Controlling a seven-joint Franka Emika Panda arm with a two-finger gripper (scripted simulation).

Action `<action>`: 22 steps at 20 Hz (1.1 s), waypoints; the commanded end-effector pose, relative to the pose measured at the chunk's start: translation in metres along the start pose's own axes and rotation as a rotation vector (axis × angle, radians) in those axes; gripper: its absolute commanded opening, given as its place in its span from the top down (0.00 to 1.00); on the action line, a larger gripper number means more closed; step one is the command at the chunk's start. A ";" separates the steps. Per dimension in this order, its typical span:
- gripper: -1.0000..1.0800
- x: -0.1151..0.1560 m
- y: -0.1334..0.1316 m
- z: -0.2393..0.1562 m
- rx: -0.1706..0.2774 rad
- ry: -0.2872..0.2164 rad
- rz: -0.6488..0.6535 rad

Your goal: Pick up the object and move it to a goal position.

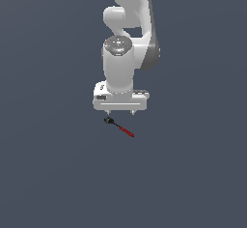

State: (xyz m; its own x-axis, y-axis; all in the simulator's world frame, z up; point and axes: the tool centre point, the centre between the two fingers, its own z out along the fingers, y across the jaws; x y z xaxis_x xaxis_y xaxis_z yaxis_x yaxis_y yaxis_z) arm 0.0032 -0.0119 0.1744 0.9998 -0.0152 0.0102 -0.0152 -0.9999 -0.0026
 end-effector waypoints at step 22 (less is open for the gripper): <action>0.04 0.003 0.032 -0.008 -0.027 0.016 0.001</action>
State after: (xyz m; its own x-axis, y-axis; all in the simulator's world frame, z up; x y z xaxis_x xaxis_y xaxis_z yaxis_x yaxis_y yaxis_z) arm 0.0057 -0.0441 0.1839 0.9991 -0.0312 0.0277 -0.0319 -0.9992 0.0234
